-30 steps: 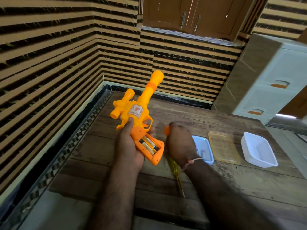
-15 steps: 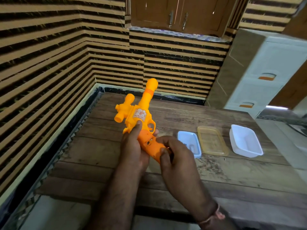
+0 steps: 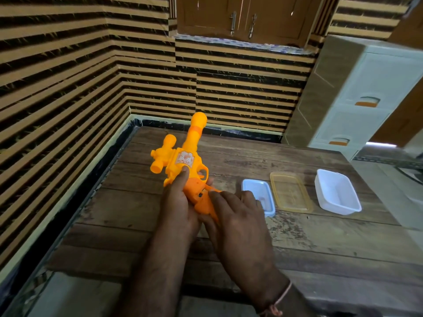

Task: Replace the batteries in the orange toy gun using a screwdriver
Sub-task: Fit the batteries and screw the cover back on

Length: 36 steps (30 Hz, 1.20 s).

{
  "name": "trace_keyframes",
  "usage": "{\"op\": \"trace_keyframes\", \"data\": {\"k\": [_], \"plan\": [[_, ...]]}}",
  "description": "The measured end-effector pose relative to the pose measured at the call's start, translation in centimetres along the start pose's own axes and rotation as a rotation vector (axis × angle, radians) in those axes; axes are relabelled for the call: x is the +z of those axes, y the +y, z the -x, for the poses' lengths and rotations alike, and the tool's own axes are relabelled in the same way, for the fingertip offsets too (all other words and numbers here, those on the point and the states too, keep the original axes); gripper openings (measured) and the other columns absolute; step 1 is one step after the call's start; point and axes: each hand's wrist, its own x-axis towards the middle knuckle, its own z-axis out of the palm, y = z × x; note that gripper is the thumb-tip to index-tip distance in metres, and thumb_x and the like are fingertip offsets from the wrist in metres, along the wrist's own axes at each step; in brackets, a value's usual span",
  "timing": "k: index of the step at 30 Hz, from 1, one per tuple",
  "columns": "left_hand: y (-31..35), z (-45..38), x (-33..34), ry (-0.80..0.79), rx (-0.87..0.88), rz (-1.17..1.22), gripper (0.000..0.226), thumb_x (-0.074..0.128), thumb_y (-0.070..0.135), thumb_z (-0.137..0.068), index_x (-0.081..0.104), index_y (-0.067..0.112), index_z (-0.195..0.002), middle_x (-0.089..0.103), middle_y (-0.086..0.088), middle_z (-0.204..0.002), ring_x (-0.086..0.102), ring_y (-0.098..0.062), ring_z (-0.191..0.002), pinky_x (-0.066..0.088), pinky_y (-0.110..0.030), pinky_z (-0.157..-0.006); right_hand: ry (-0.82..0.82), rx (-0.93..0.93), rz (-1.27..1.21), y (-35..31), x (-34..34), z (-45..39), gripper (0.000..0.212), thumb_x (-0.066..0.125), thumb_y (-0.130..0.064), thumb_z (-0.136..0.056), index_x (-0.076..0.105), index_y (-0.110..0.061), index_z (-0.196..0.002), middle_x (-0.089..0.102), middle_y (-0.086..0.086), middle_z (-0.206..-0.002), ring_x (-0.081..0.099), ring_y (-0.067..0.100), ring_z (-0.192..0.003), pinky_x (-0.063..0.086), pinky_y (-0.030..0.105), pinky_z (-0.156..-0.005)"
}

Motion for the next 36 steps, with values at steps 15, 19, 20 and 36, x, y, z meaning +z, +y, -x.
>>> {"op": "trace_keyframes", "data": {"k": [15, 19, 20, 36], "plan": [[0.3, 1.2, 0.8, -0.067, -0.042, 0.002, 0.053, 0.050, 0.042, -0.097, 0.050, 0.012, -0.140, 0.076, -0.011, -0.091, 0.074, -0.022, -0.077, 0.057, -0.036, -0.062, 0.042, 0.047, -0.042, 0.2, 0.7, 0.2, 0.040, 0.047, -0.045, -0.093, 0.064, -0.017, -0.115, 0.063, 0.000, -0.106, 0.050, 0.024, -0.089, 0.041, 0.040, -0.073], [0.3, 1.3, 0.9, -0.064, -0.022, -0.009, 0.051, 0.050, 0.041, -0.097, 0.050, 0.012, -0.139, 0.076, -0.009, -0.088, 0.075, -0.021, -0.077, 0.054, -0.037, -0.067, 0.024, 0.052, -0.050, 0.1, 0.5, 0.2, 0.040, 0.047, -0.044, -0.092, 0.064, -0.017, -0.115, 0.063, 0.001, -0.106, 0.051, 0.024, -0.090, 0.044, 0.040, -0.073], [0.3, 1.4, 0.9, -0.064, -0.017, -0.013, 0.051, 0.050, 0.041, -0.097, 0.050, 0.012, -0.139, 0.076, -0.009, -0.088, 0.075, -0.021, -0.078, 0.054, -0.038, -0.068, 0.015, 0.056, -0.056, 0.1, 0.5, 0.2, 0.040, 0.047, -0.045, -0.092, 0.064, -0.017, -0.115, 0.063, 0.001, -0.106, 0.051, 0.024, -0.090, 0.044, 0.040, -0.073], [0.2, 1.1, 0.6, -0.058, 0.005, -0.026, 0.047, 0.051, 0.039, -0.097, 0.053, 0.012, -0.136, 0.076, -0.011, -0.094, 0.074, -0.022, -0.086, 0.053, -0.041, -0.074, 0.047, 0.037, -0.087, 0.3, 0.9, 0.3, 0.040, 0.048, -0.044, -0.091, 0.068, -0.017, -0.113, 0.066, -0.001, -0.104, 0.053, 0.025, -0.088, 0.047, 0.041, -0.072]]}}
